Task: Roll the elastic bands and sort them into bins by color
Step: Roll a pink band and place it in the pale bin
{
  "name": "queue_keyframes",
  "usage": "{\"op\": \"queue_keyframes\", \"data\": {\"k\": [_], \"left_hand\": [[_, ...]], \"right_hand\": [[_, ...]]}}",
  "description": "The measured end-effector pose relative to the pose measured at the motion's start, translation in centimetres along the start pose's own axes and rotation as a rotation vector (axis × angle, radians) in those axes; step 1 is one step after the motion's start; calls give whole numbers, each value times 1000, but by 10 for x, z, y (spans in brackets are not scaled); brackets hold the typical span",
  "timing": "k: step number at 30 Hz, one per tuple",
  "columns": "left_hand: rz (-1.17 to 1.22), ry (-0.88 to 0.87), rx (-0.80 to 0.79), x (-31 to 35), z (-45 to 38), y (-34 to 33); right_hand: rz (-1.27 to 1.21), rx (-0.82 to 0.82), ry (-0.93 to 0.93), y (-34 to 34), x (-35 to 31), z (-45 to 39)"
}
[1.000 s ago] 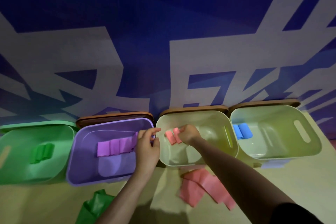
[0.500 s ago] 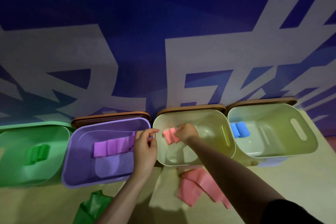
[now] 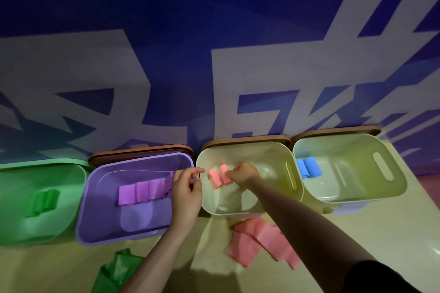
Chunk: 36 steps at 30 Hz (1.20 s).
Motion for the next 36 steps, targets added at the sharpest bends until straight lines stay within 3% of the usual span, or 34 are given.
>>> {"op": "queue_keyframes", "data": {"k": [11, 22, 27, 31, 36], "left_hand": [[-21, -9, -4, 1, 0, 0], [-71, 3, -45, 6, -1, 3], [-131, 7, -174, 11, -1, 6], [-77, -65, -240, 51, 27, 11], [40, -106, -347, 84, 82, 8]], "right_hand": [[-27, -39, -2, -1, -4, -6], [-241, -64, 35, 25, -17, 18], [-410, -14, 200, 48, -44, 68], [-550, 2, 400, 61, -55, 138], [-712, -26, 505, 64, -19, 211]]}}
Point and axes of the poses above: each hand's wrist, its own z-axis away from the middle knuckle, its own y-axis out of the back of the hand, x = y × z, the point moved 10 cm from there along -z, towards the middle knuckle, and after that the axes turned 15 degrees about -z, right-handed, at the moved point
